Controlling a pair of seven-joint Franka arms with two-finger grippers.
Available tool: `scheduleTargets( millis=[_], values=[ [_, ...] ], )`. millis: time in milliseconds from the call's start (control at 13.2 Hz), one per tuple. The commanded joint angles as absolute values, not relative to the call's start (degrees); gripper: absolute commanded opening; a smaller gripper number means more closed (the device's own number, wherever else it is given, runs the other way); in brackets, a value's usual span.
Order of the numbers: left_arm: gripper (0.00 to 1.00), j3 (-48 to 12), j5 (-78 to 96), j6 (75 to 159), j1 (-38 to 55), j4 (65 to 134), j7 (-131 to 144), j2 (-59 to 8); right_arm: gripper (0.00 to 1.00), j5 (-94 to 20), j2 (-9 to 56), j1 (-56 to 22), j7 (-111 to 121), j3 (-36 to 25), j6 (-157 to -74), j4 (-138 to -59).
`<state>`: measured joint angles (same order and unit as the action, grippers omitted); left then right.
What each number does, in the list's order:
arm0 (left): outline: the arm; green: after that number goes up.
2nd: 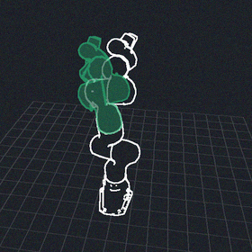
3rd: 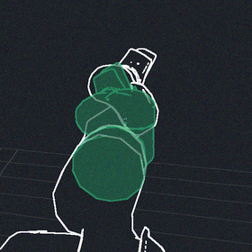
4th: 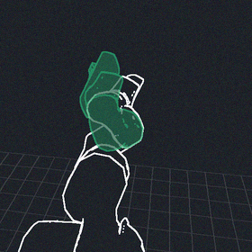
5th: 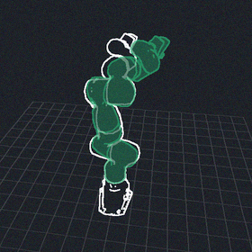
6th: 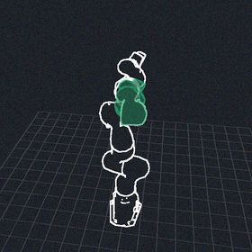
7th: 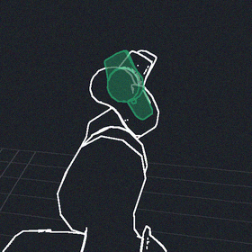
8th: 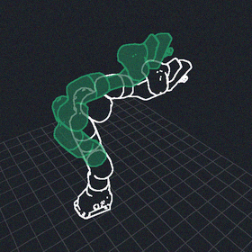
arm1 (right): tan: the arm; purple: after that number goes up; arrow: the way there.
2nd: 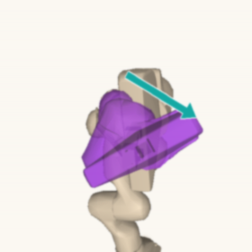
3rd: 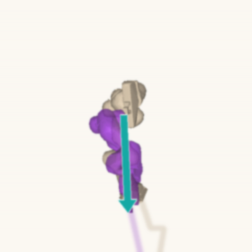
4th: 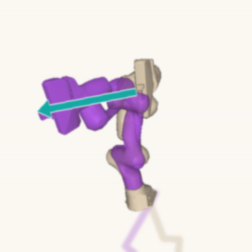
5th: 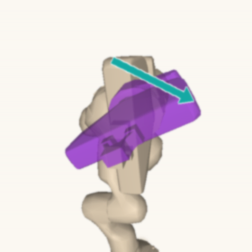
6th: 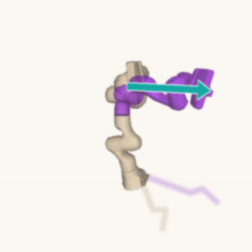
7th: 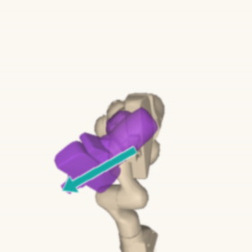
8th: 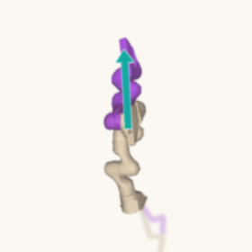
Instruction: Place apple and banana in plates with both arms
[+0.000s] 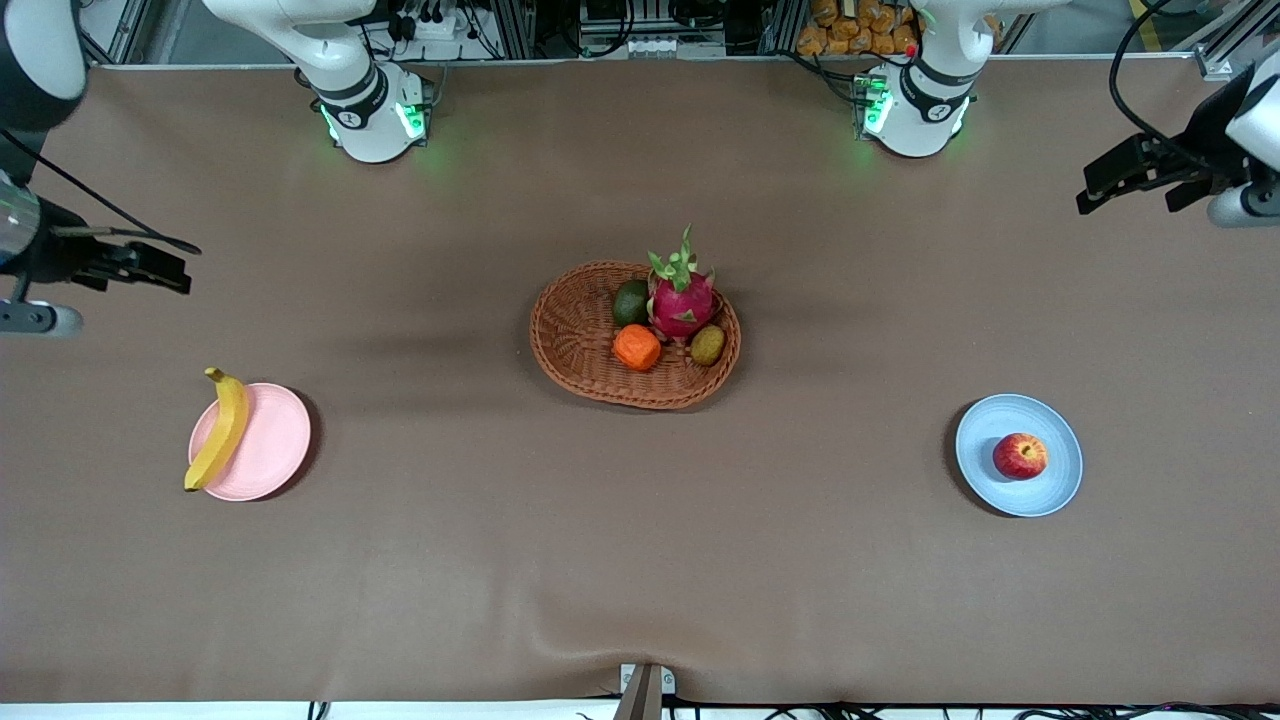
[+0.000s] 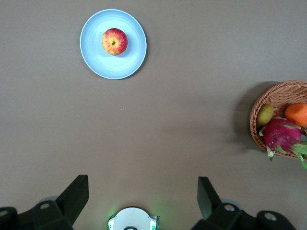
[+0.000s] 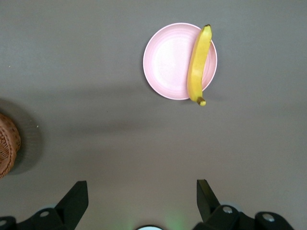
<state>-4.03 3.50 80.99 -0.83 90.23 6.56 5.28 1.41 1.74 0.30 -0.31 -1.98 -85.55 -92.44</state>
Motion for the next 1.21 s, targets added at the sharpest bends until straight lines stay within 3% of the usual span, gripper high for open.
scheduleTargets(
  millis=[0, 228, 1138],
  values=[
    [1.0, -3.16, 2.12, 80.6, 0.0, 90.8, 5.45, 6.07, 1.0, 1.14, -0.17, 2.2, -1.93, 0.44, -83.07, -92.55],
    [1.0, -3.25, 0.35, 79.11, -0.26, 86.05, 2.81, 4.49, 1.0, 1.14, -2.71, 2.2, -2.02, 0.09, -82.18, -92.29],
    [1.0, -5.27, 0.18, 77.96, -0.97, 86.31, 3.43, 4.3, 1.0, -2.02, -3.25, 4.22, -1.76, 0.0, -85.09, -90.09]
  ],
)
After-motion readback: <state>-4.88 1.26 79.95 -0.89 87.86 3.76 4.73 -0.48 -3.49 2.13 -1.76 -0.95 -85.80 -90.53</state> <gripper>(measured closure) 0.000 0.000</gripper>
